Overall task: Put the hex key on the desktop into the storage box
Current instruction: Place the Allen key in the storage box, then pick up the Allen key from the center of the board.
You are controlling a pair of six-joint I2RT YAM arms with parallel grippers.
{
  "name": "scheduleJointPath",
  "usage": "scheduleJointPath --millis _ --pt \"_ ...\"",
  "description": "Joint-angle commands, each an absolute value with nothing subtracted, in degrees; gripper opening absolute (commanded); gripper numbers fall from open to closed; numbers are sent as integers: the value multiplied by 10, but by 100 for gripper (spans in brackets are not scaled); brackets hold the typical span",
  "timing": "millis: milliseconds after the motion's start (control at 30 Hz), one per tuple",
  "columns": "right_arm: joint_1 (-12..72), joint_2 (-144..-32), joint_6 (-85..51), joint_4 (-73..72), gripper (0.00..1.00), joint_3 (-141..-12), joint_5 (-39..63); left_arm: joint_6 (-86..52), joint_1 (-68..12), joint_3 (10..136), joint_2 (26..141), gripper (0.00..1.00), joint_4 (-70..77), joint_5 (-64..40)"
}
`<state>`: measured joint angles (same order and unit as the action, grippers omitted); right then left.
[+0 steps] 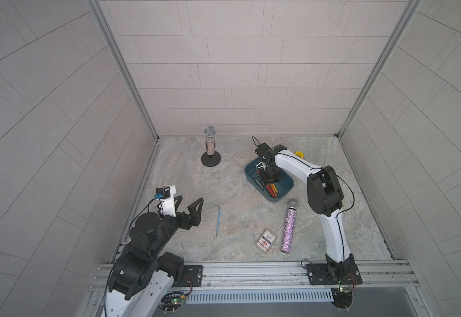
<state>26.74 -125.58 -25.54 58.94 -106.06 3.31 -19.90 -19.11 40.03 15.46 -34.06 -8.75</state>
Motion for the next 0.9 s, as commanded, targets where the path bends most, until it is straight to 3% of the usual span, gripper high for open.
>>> scheduleJointPath --millis 0,400,867 --pt "279 -1202 -270 606 35 -1075 14 -201 -188 395 158 97 -327 -87" --pt "421 -1147 -377 560 40 -1047 7 -201 -188 398 150 97 -332 -77" --pt "572 -1264 -479 543 40 -1127 29 -201 -188 400 123 97 -340 -52"
